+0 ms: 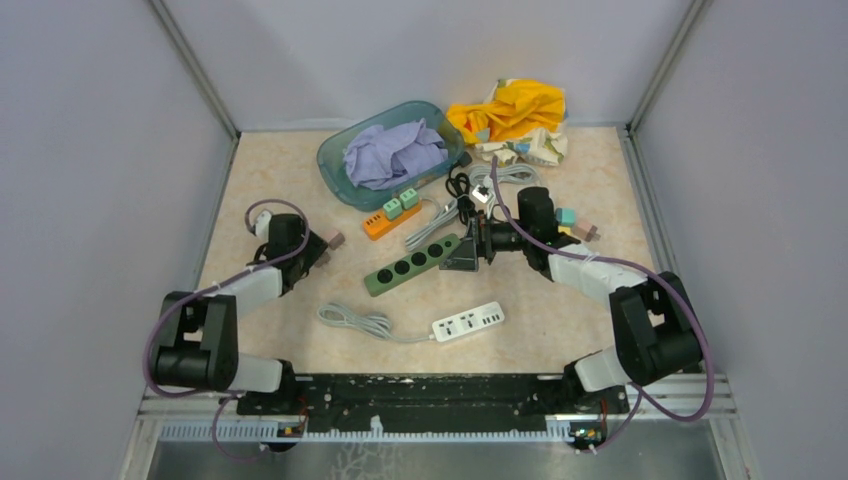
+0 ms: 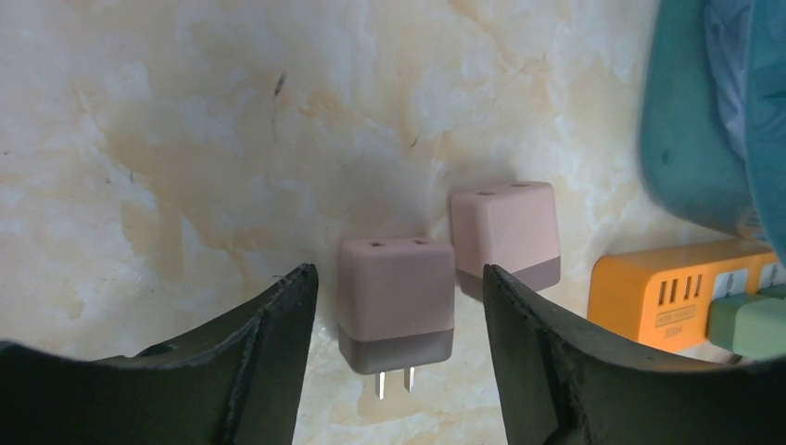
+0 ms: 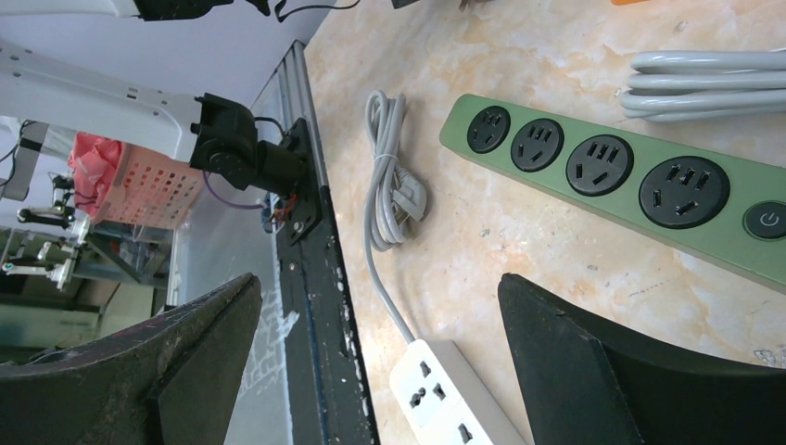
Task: Pull the plug off the socket
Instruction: Place the plug at the center of the board, then pick up the socket from the center of the board, then place the socket at the center of the board.
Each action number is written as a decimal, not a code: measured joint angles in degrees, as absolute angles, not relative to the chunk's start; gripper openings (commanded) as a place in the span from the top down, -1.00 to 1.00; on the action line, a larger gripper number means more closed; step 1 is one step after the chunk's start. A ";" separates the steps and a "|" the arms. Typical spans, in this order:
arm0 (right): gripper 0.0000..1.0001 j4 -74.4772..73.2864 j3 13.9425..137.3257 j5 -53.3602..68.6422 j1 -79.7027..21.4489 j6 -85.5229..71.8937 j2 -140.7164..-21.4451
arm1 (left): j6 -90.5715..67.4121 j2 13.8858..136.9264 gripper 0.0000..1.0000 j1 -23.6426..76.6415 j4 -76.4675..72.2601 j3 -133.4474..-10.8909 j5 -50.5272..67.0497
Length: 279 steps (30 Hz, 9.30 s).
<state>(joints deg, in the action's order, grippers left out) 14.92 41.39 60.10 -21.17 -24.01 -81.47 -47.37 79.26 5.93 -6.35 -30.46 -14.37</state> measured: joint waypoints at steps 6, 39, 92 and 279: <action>-0.98 14.92 41.39 60.12 -20.91 -23.99 -81.34 | -48.60 79.90 -0.77 5.93 -6.26 -31.46 -14.31; -0.98 12.34 41.80 60.05 -19.31 -21.45 -79.24 | -47.31 58.54 -1.00 5.85 3.01 -27.88 -0.91; -0.98 12.23 41.80 59.86 -18.02 -20.53 -78.59 | -40.23 52.73 -1.00 15.92 -30.22 -16.01 41.54; -0.98 8.51 42.15 51.09 -7.29 -16.56 -71.24 | -34.68 52.18 -1.00 -2.02 -16.23 -19.42 32.80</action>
